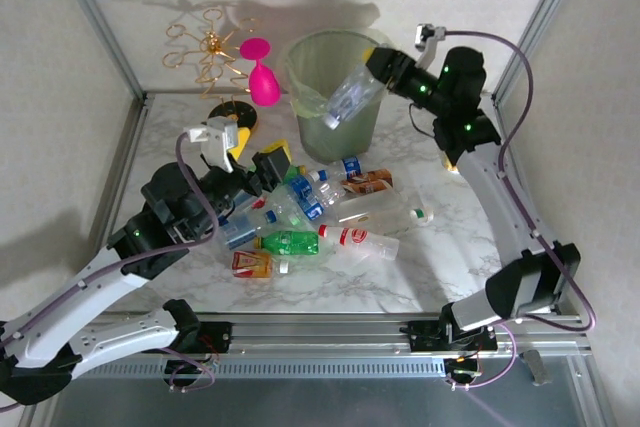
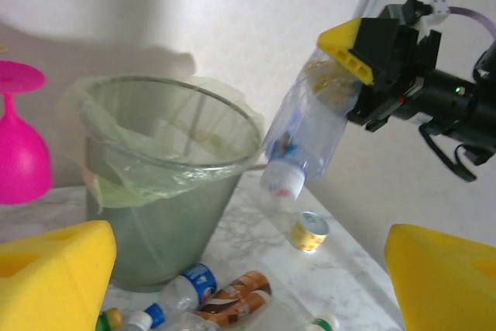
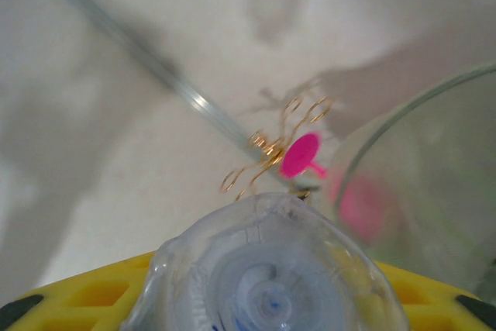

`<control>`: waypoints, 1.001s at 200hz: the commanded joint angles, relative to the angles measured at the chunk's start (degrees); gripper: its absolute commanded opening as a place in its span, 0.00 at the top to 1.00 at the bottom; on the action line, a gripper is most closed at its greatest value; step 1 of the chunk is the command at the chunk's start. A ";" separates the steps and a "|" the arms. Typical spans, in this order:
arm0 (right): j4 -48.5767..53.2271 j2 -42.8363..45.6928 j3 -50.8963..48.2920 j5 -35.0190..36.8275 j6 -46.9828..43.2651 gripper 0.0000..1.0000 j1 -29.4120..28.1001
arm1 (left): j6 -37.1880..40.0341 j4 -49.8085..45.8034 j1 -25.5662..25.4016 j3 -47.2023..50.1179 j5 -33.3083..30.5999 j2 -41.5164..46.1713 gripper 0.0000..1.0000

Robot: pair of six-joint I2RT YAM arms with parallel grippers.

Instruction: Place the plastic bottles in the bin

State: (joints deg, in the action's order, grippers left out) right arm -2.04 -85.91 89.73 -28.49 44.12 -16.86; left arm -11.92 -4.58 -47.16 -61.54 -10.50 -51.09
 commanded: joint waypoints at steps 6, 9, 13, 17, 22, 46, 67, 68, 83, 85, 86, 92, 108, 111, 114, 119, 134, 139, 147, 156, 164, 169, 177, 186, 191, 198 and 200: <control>2.17 -7.03 9.09 0.92 0.56 0.53 2.30 | 1.00 -1.08 -0.30 1.70 -4.59 -2.06 0.12; 2.71 -7.88 10.31 1.09 0.18 0.53 2.50 | 0.88 -1.33 -0.30 1.62 -4.44 -2.21 0.11; 3.49 -9.11 11.92 1.45 -0.46 0.53 2.69 | 0.50 -1.61 -0.30 1.48 -4.36 -2.23 0.11; 4.35 -10.35 13.55 1.85 -1.06 0.53 2.86 | 0.10 -1.99 -0.30 1.38 -4.44 -2.27 0.11; 5.89 -11.76 15.85 2.44 -2.59 0.53 2.88 | -0.38 -2.41 -0.35 1.25 -4.70 -2.41 0.11; 14.33 -20.10 28.33 5.50 -8.30 0.52 3.58 | -0.24 -3.13 -0.37 2.80 -6.36 -2.18 0.12; 16.69 -26.19 35.27 5.53 -9.31 0.52 4.13 | 0.03 -2.39 -0.43 4.47 -8.11 -1.51 0.13; 16.75 -26.57 35.65 5.45 -9.31 0.52 4.12 | 0.00 -2.33 -0.46 4.44 -8.16 -1.49 0.14; 17.51 -30.59 39.57 4.91 -8.49 0.53 4.17 | -0.67 -2.22 -0.44 4.32 -7.52 -1.22 0.14; 17.47 -31.15 39.89 4.66 -8.32 0.53 4.13 | -0.72 -2.20 -0.47 4.37 -7.38 -1.19 0.15; 17.45 -31.42 40.07 4.54 -8.24 0.53 4.12 | -0.73 -2.19 -0.52 4.34 -7.32 -1.19 0.14; 17.06 -32.63 40.70 3.89 -7.40 0.53 4.12 | -0.90 -2.20 -0.41 4.41 -7.11 -1.12 0.15; 15.97 -35.21 41.90 1.89 -6.93 0.53 3.34 | -0.70 -2.21 -0.58 4.73 -7.20 -1.11 0.15; 16.16 -35.74 42.41 1.91 -7.28 0.52 3.10 | -0.59 -2.19 -0.58 4.80 -7.25 -1.18 0.15; 16.38 -36.17 42.72 1.98 -7.58 0.52 2.80 | -0.44 -2.16 -0.57 4.82 -7.32 -1.19 0.15; 16.79 -36.82 43.27 2.17 -8.03 0.52 2.34 | -0.31 -2.13 -0.63 4.85 -7.43 -1.25 0.15; 18.04 -38.43 44.24 2.61 -9.48 0.52 0.70 | -0.49 -1.78 -0.63 5.19 -7.67 -1.36 0.15; 18.53 -38.97 44.48 3.10 -10.07 0.52 0.25 | -0.71 -1.66 -0.61 5.44 -7.61 -1.38 0.15; 19.36 -39.50 44.68 4.19 -11.23 0.52 -0.63 | -0.91 -1.35 -0.57 5.81 -7.29 -1.46 0.15; 19.83 -40.12 44.47 5.29 -12.37 0.51 -1.54 | -0.91 -1.14 -0.64 5.90 -6.84 -1.60 0.15; 20.14 -40.89 44.32 5.99 -13.06 0.51 -2.11 | -0.91 -1.27 -0.59 5.83 -6.58 -1.87 0.15; 20.35 -41.48 44.37 6.08 -13.27 0.51 -2.41 | -0.91 -1.30 -0.57 5.82 -6.26 -1.96 0.15; 20.63 -42.60 44.53 6.06 -13.43 0.50 -2.57 | -0.82 -1.06 -0.59 5.86 -5.43 -2.15 0.15; 21.08 -43.89 45.23 6.05 -13.90 0.50 -2.87 | -0.87 -0.96 -0.57 5.95 -4.74 -2.18 0.15; 21.55 -44.53 45.77 6.15 -14.24 0.49 -2.98 | -0.91 -0.99 -0.64 5.91 -4.45 -2.42 0.15; 22.09 -45.39 46.30 6.30 -14.50 0.47 -3.21 | -0.91 -1.10 -0.63 5.93 -4.36 -2.53 0.15; 22.20 -45.62 46.42 6.35 -14.61 0.47 -3.25 | -0.91 -1.13 -0.63 5.91 -4.40 -2.52 0.15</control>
State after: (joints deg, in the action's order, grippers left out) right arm 18.06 -128.64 132.75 -23.09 32.08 -19.94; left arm -12.19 -7.05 -47.22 -56.07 -16.27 -53.32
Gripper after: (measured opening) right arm 0.514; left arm 0.850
